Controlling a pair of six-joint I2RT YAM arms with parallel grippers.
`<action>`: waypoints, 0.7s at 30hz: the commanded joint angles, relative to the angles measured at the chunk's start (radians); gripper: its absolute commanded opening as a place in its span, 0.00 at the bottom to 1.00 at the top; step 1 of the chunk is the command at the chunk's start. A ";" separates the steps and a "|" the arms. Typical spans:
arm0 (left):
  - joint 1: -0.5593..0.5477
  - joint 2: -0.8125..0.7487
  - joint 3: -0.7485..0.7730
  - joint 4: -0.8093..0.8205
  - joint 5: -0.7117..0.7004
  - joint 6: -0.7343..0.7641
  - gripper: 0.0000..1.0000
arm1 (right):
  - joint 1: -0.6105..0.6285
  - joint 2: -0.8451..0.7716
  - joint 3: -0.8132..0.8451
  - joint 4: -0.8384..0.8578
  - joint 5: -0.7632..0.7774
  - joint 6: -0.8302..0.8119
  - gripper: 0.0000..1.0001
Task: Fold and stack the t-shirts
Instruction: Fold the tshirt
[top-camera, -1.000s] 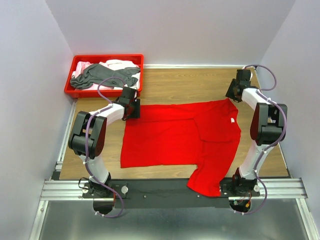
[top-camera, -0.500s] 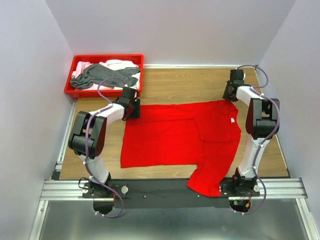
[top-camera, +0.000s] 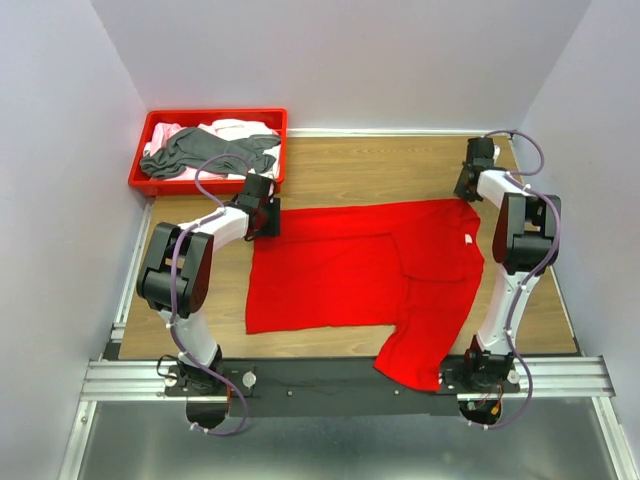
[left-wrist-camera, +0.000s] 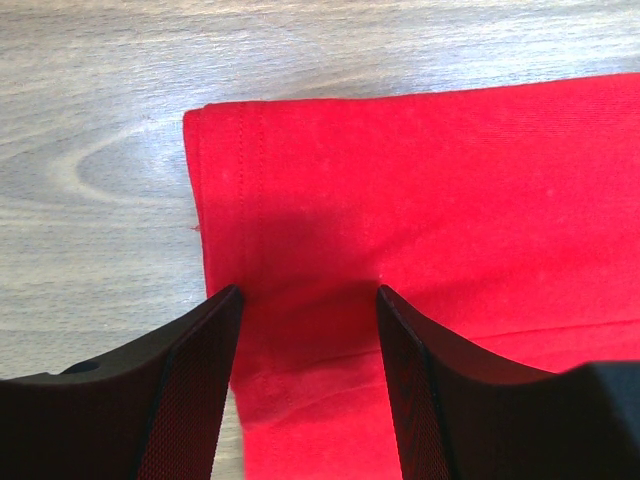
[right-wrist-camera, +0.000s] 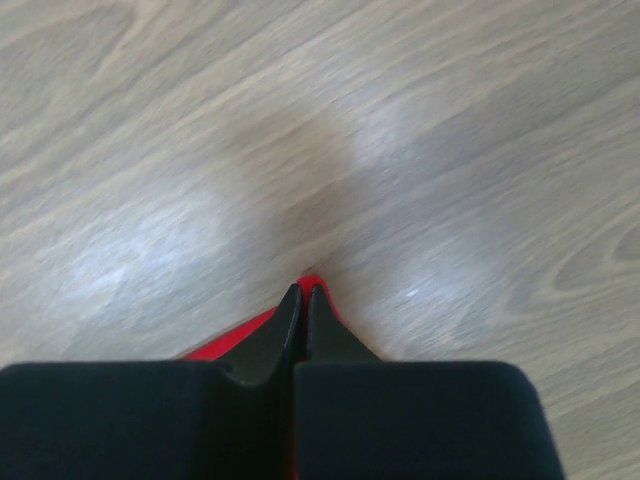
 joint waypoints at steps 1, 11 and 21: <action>0.006 0.027 0.009 -0.043 0.006 -0.016 0.65 | -0.055 0.052 0.060 -0.013 -0.021 -0.003 0.04; 0.004 0.065 0.117 -0.024 0.025 -0.091 0.67 | -0.075 0.164 0.222 -0.013 -0.105 -0.017 0.05; 0.004 -0.094 0.105 0.012 -0.066 -0.111 0.78 | -0.077 0.193 0.302 -0.016 -0.032 -0.081 0.42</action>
